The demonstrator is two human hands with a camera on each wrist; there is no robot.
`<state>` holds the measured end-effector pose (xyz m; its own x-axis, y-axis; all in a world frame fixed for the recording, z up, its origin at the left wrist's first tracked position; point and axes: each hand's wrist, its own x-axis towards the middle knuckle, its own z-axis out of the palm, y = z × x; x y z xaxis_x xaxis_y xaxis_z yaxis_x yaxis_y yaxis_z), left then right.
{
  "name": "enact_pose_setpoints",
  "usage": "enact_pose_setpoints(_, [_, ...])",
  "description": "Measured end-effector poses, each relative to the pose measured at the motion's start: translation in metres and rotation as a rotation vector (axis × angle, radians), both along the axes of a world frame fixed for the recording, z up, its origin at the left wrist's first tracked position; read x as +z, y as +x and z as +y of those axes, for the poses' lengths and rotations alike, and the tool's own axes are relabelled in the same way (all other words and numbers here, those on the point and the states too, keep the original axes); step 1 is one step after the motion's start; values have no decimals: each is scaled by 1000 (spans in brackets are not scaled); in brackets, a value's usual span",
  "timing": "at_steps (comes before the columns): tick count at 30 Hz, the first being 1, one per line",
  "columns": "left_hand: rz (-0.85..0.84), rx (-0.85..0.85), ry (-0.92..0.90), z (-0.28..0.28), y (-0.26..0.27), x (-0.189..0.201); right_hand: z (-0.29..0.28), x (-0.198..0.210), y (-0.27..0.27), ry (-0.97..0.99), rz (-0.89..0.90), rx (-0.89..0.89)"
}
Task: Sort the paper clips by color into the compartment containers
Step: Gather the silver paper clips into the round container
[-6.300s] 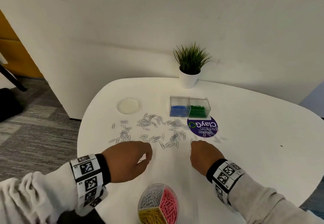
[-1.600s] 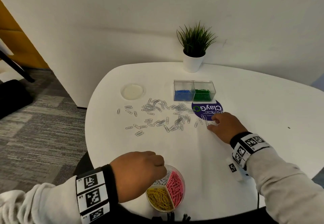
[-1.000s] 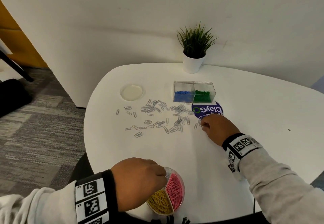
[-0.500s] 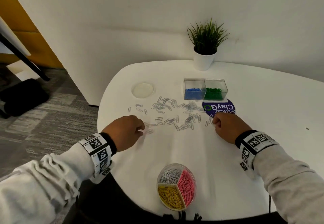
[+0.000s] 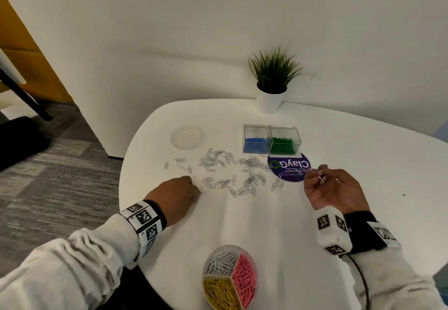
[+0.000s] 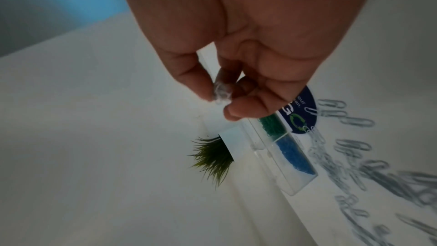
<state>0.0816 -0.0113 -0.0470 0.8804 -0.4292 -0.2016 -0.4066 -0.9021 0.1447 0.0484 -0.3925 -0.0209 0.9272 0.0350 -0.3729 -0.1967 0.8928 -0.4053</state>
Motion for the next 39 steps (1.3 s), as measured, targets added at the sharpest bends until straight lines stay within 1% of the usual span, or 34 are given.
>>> enact_pose_setpoints(2, [-26,-26,45,-3,-2,0,4,-6,-1,17,68,-5])
enact_pose_setpoints(3, [-42,-34,61,-4,-2,0,7,-8,2,-16,125,-3])
enact_pose_setpoints(4, [-57,-40,70,-6,-3,2,12,-8,4,-90,191,-1])
enact_pose_setpoints(5, [-66,-39,79,-7,-4,3,15,-9,8,-218,253,5])
enact_pose_setpoints(6, [-63,-27,82,-8,-4,5,19,-8,12,-397,295,23])
enact_pose_setpoints(7, [-54,-12,70,-8,-3,6,21,-9,16,-690,311,70])
enact_pose_setpoints(8, [-31,9,53,-7,-1,7,23,-10,21,-1082,292,167])
enact_pose_setpoints(9, [0,34,31,-6,1,10,25,-13,26,-1488,234,307])
enact_pose_setpoints(10, [36,61,7,-3,3,13,28,-14,30,-1830,163,424])
enact_pose_setpoints(11, [62,86,-22,-1,4,17,32,-16,35,-2037,125,507])
enact_pose_setpoints(12, [75,109,-56,2,5,22,35,-17,38,-2161,113,554])
enact_pose_setpoints(13, [81,133,-100,4,5,26,35,-21,43,-2225,112,567])
enact_pose_setpoints(14, [86,161,-158,6,4,31,35,-23,48,-2264,115,570])
enact_pose_setpoints(15, [95,188,-227,6,1,37,34,-26,52,-2261,126,578])
enact_pose_setpoints(17, [147,217,-383,1,-9,52,31,-26,58,-2249,146,649])
enact_pose_setpoints(19, [246,177,-533,-8,-28,68,31,-23,58,-2234,177,708])
enact_pose_setpoints(21, [329,87,-627,-20,-49,79,33,-19,51,-2224,205,737])
enact_pose_setpoints(23, [340,-37,-649,-32,-71,82,36,-15,40,-2264,216,773])
enact_pose_setpoints(24, [315,-109,-624,-37,-80,81,38,-13,34,-2292,209,790])
enact_pose_setpoints(25, [270,-186,-571,-41,-88,79,40,-10,28,-2309,196,798])
enact_pose_setpoints(27, [144,-338,-411,-46,-99,72,47,1,18,-2310,146,803])
enact_pose_setpoints(28, [89,-398,-331,-46,-102,68,53,7,11,-2290,97,805])
enact_pose_setpoints(30, [42,-458,-225,-46,-105,63,71,25,-6,-2209,-75,793])
enact_pose_setpoints(32, [49,-458,-215,-45,-106,63,94,46,-29,-2107,-309,806])
enact_pose_setpoints(34, [66,-434,-271,-42,-104,69,114,61,-53,-2037,-535,866])
enact_pose_setpoints(36, [76,-385,-307,-36,-99,75,130,66,-71,-2024,-714,896])
enact_pose_setpoints(39, [114,-244,-254,-21,-85,82,148,58,-85,-2084,-915,908])
